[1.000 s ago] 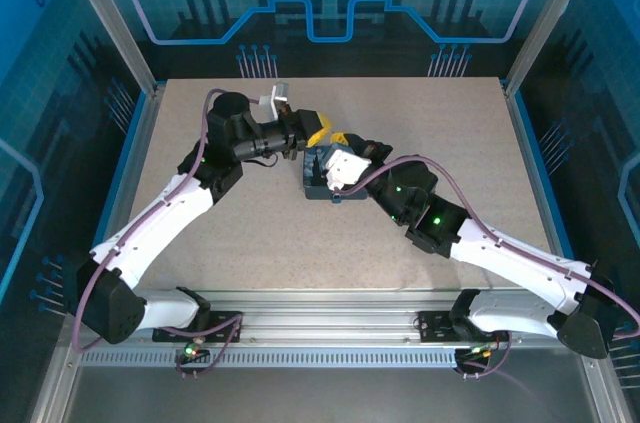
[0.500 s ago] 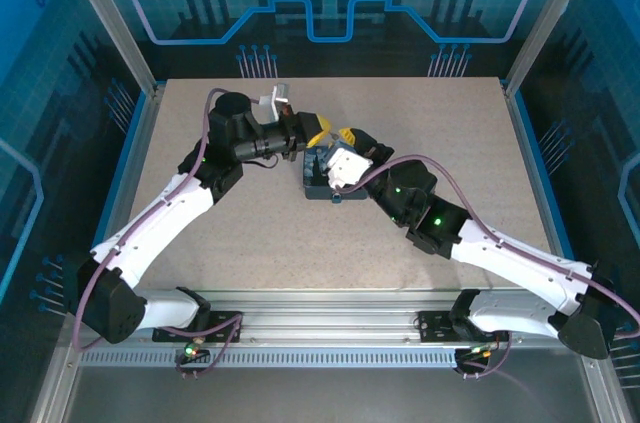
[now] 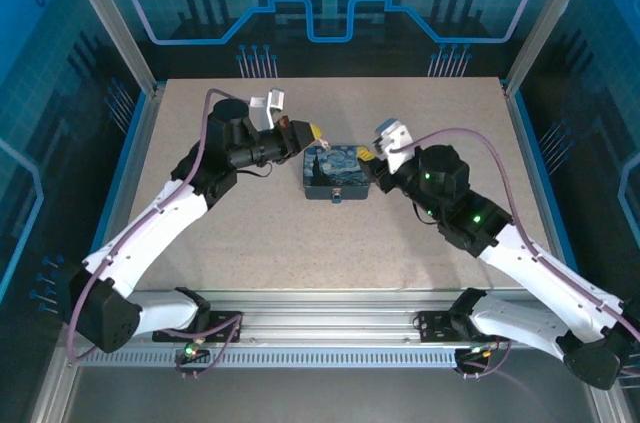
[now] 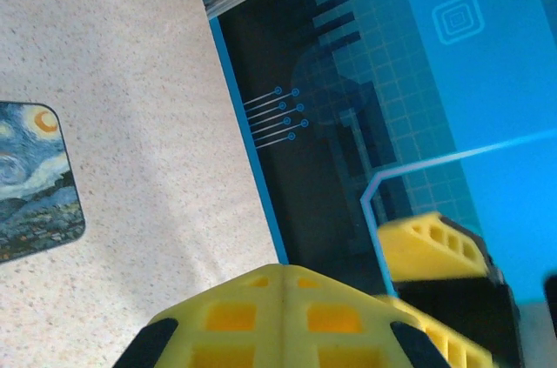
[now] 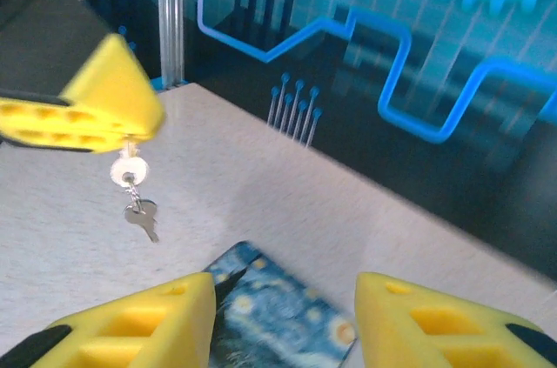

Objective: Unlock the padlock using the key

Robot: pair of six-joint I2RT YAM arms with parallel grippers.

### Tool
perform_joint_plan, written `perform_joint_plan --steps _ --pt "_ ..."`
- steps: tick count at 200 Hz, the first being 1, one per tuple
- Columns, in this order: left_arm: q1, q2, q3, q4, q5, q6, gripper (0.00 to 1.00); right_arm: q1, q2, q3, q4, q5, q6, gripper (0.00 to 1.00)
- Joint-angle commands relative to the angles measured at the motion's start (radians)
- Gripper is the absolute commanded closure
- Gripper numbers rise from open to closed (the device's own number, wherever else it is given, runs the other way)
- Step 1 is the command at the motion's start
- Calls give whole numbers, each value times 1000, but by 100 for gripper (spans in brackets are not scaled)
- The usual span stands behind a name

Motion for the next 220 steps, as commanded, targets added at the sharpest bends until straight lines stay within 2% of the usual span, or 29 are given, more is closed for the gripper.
perform_joint_plan --steps 1,22,39,47,64,100,124,172,220 --pt "5 -35 -51 55 -32 86 100 -106 11 23 -100 -300 364 53" --pt "3 -46 -94 111 -26 83 100 -205 22 -64 76 -541 607 53" --pt "-3 -56 -118 135 -27 85 100 -246 41 -150 265 -648 788 53" --pt "-7 -59 -124 142 -29 84 100 -251 52 -184 352 -665 860 52" --pt "-18 -65 -141 166 -30 80 100 -247 82 -250 528 -671 1004 43" --pt "-48 -77 -178 245 -55 56 100 -228 149 -360 874 -630 1254 43" --pt "-65 -68 -177 268 -60 41 100 -198 168 -368 959 -603 1302 50" --pt "-95 -60 -183 330 -68 -2 100 -140 166 -326 938 -580 1265 51" --pt "-104 -57 -188 356 -67 -28 100 -104 180 -305 967 -586 1257 60"
